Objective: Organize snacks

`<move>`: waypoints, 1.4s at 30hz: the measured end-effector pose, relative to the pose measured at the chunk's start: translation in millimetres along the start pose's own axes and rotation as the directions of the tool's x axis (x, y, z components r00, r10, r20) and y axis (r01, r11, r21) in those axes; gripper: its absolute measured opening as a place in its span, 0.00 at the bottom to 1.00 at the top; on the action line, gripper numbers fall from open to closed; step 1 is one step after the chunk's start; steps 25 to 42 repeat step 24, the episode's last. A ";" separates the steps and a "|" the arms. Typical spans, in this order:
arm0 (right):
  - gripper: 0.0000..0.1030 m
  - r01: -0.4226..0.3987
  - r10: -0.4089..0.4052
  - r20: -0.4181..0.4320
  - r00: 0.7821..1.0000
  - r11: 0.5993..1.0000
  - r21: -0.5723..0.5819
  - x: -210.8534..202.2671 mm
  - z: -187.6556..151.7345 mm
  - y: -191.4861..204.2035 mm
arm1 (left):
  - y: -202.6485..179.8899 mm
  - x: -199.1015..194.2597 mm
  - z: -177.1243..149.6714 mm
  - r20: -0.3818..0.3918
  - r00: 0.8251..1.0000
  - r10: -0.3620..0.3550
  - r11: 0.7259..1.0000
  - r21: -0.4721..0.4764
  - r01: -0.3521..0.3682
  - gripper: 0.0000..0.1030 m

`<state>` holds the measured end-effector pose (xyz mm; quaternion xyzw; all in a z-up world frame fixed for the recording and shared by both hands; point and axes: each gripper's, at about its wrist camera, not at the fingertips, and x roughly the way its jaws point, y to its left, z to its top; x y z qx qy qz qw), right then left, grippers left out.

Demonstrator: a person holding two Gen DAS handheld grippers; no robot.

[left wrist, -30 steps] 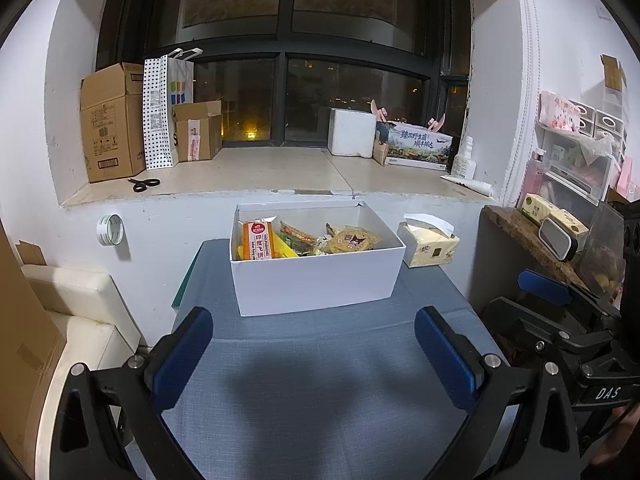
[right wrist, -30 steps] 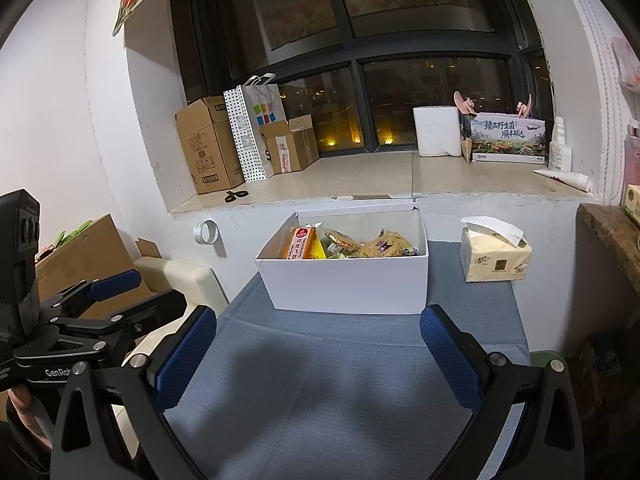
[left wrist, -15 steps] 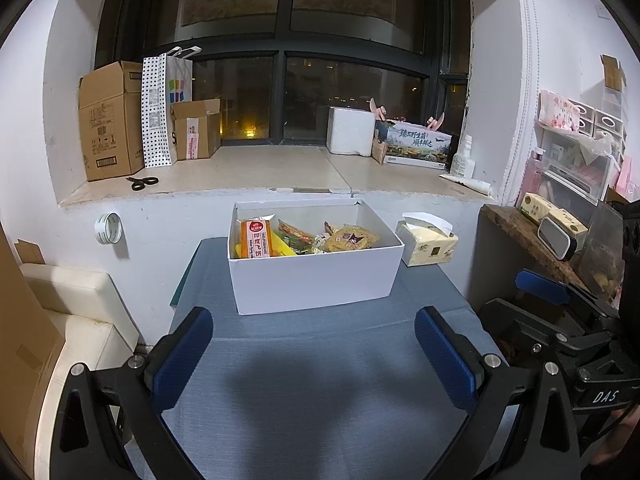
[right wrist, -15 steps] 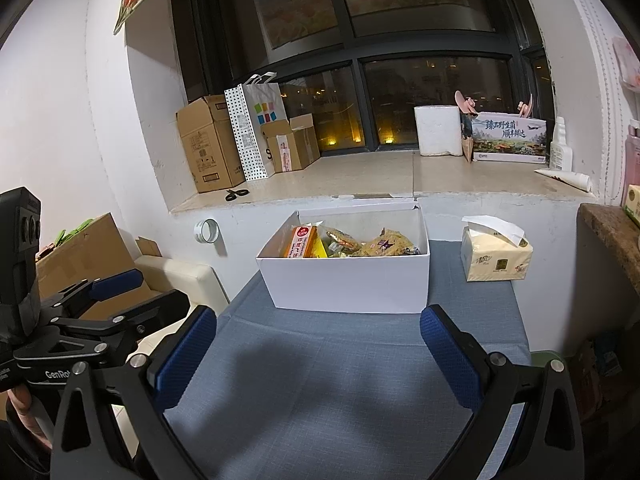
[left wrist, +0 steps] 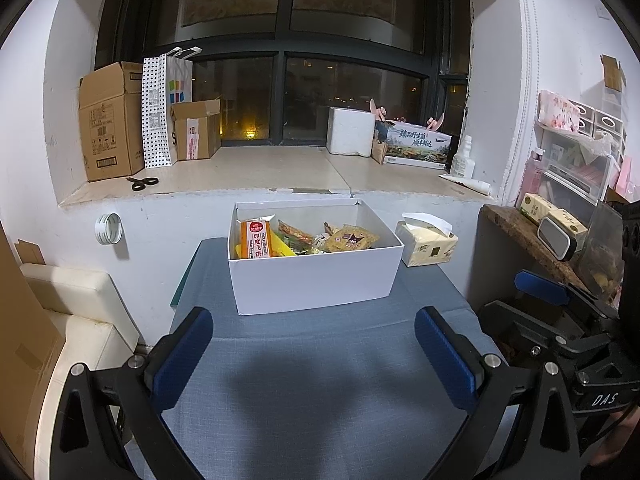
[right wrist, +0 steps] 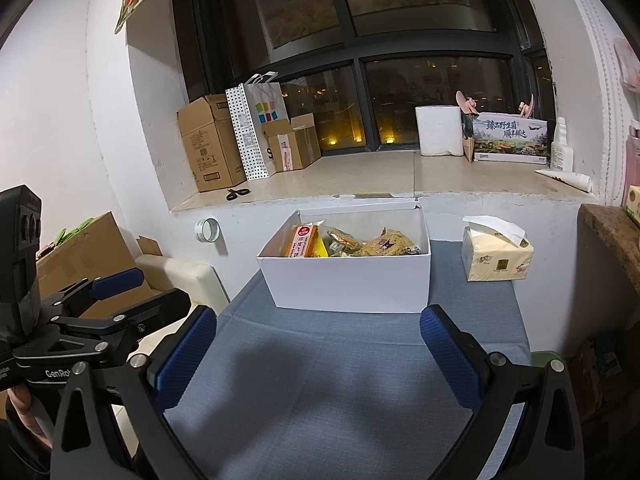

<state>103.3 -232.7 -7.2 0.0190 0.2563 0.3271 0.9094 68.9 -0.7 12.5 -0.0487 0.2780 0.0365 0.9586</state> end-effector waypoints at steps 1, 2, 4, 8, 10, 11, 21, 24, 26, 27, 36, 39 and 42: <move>1.00 0.001 -0.001 -0.001 1.000 1.000 0.000 0.1 0.0 -0.4 | 0.0 0.5 -0.2 0.000 1.000 0.002 1.000 0.000 -0.002 1.00; 1.00 0.001 -0.001 -0.001 1.000 1.000 0.001 0.3 -0.1 -0.6 | -0.3 0.0 -0.8 0.000 1.000 0.002 1.000 0.000 -0.002 1.00; 1.00 0.000 0.000 -0.002 1.000 1.000 0.001 0.4 0.0 -0.8 | -0.3 0.3 -1.3 -0.001 1.000 0.002 1.000 0.000 -0.002 1.00; 1.00 0.000 0.000 -0.003 1.000 1.000 0.000 0.0 -0.3 -0.2 | -1.2 -0.3 -1.8 0.003 1.000 0.011 1.000 0.009 -0.011 1.00; 1.00 0.002 -0.002 -0.002 1.000 1.000 0.001 0.3 -0.3 -0.1 | -1.7 -0.4 -1.9 0.002 1.000 0.010 1.000 0.011 -0.010 1.00; 1.00 0.002 -0.002 -0.003 1.000 1.000 0.001 0.3 -0.3 -0.2 | -1.6 -0.2 -2.2 0.000 1.000 0.009 1.000 0.012 -0.009 1.00; 1.00 0.003 -0.003 -0.006 1.000 1.000 0.005 0.5 -0.9 -1.3 | -0.8 0.4 -1.6 -0.002 1.000 0.010 1.000 0.011 -0.010 1.00; 1.00 0.003 -0.002 -0.006 1.000 1.000 0.004 0.8 -0.8 -1.3 | -1.1 0.5 -1.9 -0.003 1.000 0.012 1.000 0.013 -0.012 1.00; 1.00 0.003 -0.002 -0.006 1.000 1.000 0.004 0.8 -0.8 -1.3 | -1.1 0.5 -1.9 -0.003 1.000 0.012 1.000 0.013 -0.012 1.00; 1.00 0.003 -0.002 -0.006 1.000 1.000 0.004 0.8 -0.8 -1.3 | -1.1 0.5 -1.9 -0.003 1.000 0.012 1.000 0.013 -0.012 1.00; 1.00 0.003 -0.002 -0.006 1.000 1.000 0.004 0.8 -0.8 -1.3 | -1.1 0.5 -1.9 -0.003 1.000 0.012 1.000 0.013 -0.012 1.00; 1.00 0.003 -0.002 -0.006 1.000 1.000 0.004 0.8 -0.8 -1.3 | -1.1 0.5 -1.9 -0.003 1.000 0.012 1.000 0.013 -0.012 1.00; 1.00 0.003 -0.002 -0.006 1.000 1.000 0.004 0.8 -0.8 -1.3 | -1.1 0.5 -1.9 -0.003 1.000 0.012 1.000 0.013 -0.012 1.00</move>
